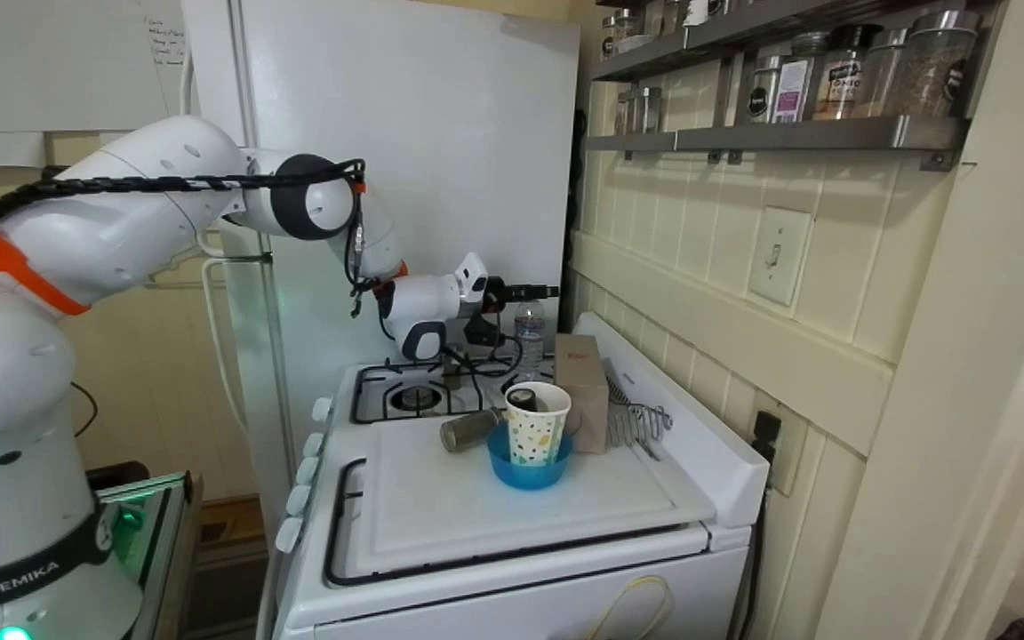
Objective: Make the water bottle stand upright on the stove top
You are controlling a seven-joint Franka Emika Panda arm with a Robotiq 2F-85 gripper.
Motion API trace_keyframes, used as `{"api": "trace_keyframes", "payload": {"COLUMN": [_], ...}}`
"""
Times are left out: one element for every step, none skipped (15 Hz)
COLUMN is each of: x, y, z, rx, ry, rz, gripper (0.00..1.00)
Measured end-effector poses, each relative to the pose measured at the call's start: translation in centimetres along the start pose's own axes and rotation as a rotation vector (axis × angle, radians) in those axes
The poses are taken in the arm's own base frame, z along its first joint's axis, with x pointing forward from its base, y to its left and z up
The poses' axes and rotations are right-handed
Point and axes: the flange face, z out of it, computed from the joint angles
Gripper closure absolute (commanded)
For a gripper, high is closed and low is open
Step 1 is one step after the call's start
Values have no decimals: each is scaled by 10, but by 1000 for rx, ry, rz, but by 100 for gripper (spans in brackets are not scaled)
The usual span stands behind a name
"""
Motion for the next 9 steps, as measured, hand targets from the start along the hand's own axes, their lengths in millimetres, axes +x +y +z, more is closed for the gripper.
{"api": "trace_keyframes", "payload": {"x": [2,6,13,22,33,47,61,76,91], "y": [1,2,4,6,9,12,17,22,28], "z": [1,1,2,2,3,3,3,3,2], "rx": [-2,-4,-6,-10,-14,-19,-25,-31,-37], "ry": [3,9,17,29,44,61,79,96,114], "rz": [2,5,10,16,25,36,49,63,77], "gripper": [0,0,0,0,0,0,0,0,0]}}
